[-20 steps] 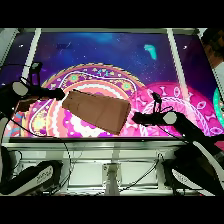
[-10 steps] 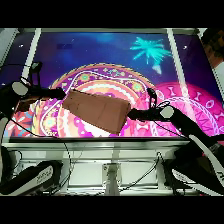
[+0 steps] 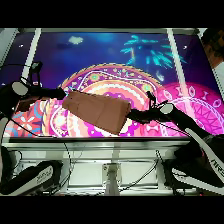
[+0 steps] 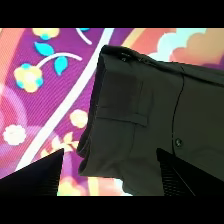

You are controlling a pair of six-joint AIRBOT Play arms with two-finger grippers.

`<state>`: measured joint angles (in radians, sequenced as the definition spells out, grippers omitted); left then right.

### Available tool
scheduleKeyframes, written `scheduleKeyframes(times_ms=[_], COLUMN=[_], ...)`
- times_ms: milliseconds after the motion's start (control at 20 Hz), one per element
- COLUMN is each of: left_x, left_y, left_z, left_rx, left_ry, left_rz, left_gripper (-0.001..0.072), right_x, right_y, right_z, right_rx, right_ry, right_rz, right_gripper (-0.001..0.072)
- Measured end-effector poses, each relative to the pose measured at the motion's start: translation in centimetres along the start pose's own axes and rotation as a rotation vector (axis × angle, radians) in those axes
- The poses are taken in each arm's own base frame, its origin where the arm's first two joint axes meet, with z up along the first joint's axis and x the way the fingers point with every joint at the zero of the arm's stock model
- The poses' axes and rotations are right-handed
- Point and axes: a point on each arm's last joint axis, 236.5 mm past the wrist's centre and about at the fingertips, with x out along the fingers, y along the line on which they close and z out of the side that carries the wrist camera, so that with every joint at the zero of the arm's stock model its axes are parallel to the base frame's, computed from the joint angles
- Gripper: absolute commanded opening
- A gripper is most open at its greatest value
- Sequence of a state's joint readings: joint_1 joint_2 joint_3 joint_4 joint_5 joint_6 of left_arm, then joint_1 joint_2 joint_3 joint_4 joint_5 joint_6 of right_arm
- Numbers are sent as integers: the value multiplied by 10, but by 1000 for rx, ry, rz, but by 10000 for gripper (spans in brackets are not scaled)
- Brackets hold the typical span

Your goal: Fold the clothes and pants, and hang the long-sleeved shirts on hangers.

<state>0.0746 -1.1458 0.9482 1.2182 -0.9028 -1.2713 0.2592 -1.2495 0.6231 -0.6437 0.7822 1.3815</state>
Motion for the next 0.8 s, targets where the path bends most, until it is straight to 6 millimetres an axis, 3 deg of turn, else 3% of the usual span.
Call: scheduleKeyframes(times_ms=[150,250,800], left_x=[0,0,0], left_y=[0,0,-1], left_z=[0,-1,-2], left_rx=[0,0,-1], left_ry=[0,3,6], left_rz=[0,-1,-2], left_gripper=[655,655,655], right_x=[9,15,28], right_y=[7,9,11], right_z=[-4,-4,20], right_rx=[32,63,123], right_ry=[37,48,-10], right_rz=[67,96,122], right_gripper=[531,591,588])
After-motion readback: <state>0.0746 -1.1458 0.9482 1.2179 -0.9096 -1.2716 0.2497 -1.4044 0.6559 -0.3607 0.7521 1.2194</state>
